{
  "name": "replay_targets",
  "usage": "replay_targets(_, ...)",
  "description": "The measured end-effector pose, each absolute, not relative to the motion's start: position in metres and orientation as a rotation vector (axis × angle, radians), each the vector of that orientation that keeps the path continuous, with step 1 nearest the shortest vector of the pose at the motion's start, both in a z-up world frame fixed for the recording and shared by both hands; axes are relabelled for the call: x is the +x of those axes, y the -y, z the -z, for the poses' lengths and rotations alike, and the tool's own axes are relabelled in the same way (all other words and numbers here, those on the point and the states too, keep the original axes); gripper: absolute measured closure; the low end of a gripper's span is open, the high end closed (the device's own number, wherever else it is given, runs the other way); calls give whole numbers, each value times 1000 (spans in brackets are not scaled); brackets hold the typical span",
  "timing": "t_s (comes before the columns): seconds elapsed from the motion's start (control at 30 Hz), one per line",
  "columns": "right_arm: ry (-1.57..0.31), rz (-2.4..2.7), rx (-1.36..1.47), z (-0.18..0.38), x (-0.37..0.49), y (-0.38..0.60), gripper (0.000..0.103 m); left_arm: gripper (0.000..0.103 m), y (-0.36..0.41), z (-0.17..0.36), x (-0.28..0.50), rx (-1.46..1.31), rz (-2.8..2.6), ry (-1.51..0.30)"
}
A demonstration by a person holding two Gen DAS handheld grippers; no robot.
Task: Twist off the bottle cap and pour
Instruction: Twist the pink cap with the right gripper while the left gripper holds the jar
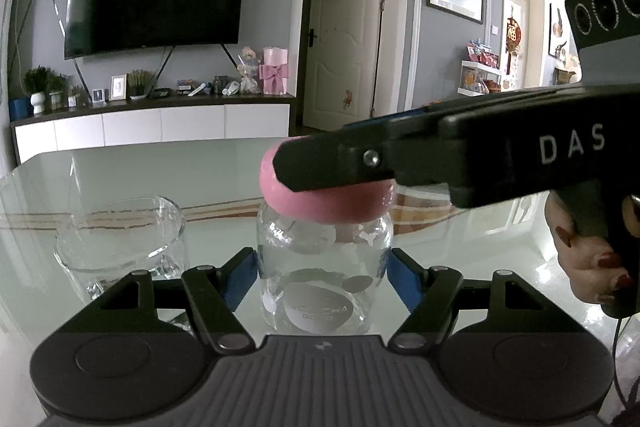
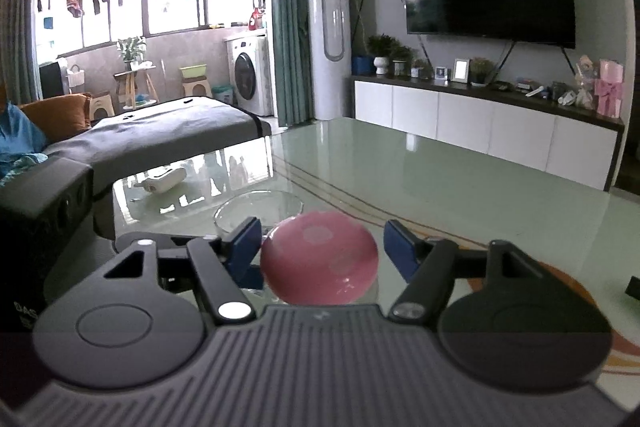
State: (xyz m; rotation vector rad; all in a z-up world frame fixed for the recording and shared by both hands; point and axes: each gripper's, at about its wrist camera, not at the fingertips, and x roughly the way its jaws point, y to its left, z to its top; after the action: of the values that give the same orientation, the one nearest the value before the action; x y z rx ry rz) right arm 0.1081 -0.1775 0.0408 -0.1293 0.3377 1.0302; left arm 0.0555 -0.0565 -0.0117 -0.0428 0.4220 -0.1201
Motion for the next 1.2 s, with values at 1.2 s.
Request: replay_targets(1.2,-392,-705,-225,-29,81,131,37,29,74,20,53,-8,121,-398)
